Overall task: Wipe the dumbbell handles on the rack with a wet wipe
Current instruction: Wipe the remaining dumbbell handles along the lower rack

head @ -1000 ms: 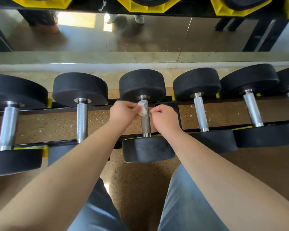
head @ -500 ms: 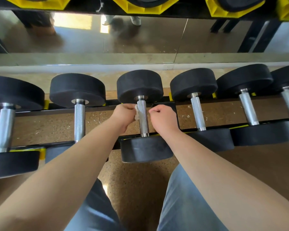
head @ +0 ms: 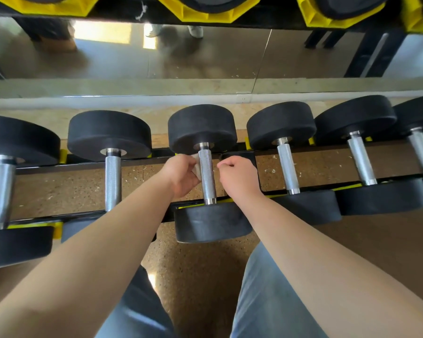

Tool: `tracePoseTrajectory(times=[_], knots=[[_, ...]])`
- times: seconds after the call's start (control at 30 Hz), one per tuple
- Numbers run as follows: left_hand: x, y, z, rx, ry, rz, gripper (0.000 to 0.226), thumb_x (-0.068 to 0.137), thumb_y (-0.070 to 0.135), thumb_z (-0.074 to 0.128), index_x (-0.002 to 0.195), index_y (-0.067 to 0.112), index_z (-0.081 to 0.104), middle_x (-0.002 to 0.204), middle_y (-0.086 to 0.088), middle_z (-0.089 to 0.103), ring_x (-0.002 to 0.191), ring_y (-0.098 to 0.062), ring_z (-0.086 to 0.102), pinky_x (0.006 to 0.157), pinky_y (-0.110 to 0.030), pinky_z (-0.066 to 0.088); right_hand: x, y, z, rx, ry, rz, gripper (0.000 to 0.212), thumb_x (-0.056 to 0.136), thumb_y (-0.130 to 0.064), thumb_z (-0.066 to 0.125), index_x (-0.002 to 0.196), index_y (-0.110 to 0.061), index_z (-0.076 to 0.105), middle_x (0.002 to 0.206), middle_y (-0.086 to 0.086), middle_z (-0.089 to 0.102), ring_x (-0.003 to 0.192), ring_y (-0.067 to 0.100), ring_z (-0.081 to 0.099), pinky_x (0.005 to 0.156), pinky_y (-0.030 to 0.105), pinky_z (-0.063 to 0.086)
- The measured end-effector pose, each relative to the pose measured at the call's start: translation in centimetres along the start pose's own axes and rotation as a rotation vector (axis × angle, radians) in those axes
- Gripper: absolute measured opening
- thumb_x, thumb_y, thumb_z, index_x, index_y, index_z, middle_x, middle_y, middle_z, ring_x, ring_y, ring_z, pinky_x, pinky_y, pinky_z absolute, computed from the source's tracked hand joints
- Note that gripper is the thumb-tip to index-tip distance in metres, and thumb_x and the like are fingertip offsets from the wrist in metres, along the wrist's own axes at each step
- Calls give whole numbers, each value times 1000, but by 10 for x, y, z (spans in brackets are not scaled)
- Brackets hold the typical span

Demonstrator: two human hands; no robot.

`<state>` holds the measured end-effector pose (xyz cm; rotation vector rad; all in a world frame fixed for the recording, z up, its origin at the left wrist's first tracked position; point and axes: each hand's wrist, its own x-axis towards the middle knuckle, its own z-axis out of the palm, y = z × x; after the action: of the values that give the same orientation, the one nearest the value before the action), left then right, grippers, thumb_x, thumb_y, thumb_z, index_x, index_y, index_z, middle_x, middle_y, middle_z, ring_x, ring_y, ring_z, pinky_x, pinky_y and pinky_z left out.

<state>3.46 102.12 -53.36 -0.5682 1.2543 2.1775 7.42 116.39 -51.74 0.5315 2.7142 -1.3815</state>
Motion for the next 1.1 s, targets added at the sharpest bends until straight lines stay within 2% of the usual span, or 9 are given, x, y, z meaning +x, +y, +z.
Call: tracePoseTrajectory(times=[0.17,0.3,0.4,0.47,0.6,0.7,0.8,0.9,1.1], knots=[[-21,-12,-7,482,-80,-266,37,89,9,31,111,2,60,93,-20,73,82,-33,72,81,-42,57,4,2,2,-3,2,19,23,101,-22,54,111,-23,75,104,-2,72,90,13,66,72,26,55],[-9,0,2,100,-54,-145,46,88,4,26,125,-6,53,109,-26,65,82,-34,72,71,-38,59,3,2,1,-10,7,12,23,102,-21,53,109,-22,75,104,-4,71,92,12,65,76,27,55],[3,7,3,-119,-49,4,58,79,4,30,132,-9,50,115,-26,62,102,-36,67,87,-43,56,2,2,1,2,8,19,24,100,-21,52,106,-23,75,99,-5,71,94,16,66,85,38,59],[1,4,-4,59,-60,-25,53,79,0,29,125,-7,55,107,-23,65,103,-35,67,99,-46,53,2,2,1,3,5,24,24,101,-21,52,106,-23,75,98,-6,70,94,15,66,85,37,59],[-20,-9,-18,821,-59,-190,22,83,-6,38,90,4,57,86,-16,59,77,-28,60,73,-39,49,4,1,2,6,-24,29,23,100,-21,53,108,-23,75,98,-3,72,94,16,67,87,39,59],[-28,-10,-20,950,-105,-152,18,97,1,50,87,6,64,81,-10,65,75,-22,62,72,-34,49,3,0,1,-3,-41,32,24,101,-21,53,110,-23,75,99,-1,73,96,16,67,84,33,56],[-25,-12,-24,798,12,-27,11,99,8,60,103,4,70,96,-13,77,87,-25,75,82,-38,58,2,0,0,-5,-58,10,24,101,-22,52,109,-26,74,99,-2,73,97,15,66,78,28,49],[-23,-12,-25,558,178,143,25,91,13,76,115,8,68,103,-10,78,83,-14,76,66,-23,58,2,1,1,31,-112,-50,19,99,-22,58,109,-31,71,102,-9,70,96,9,66,79,25,51],[-33,-15,-10,396,108,198,26,95,30,72,114,12,74,104,-2,79,99,-15,75,79,-25,57,-3,1,-3,75,-284,-225,41,92,-33,73,133,-32,65,123,-14,67,109,3,62,91,24,54]])
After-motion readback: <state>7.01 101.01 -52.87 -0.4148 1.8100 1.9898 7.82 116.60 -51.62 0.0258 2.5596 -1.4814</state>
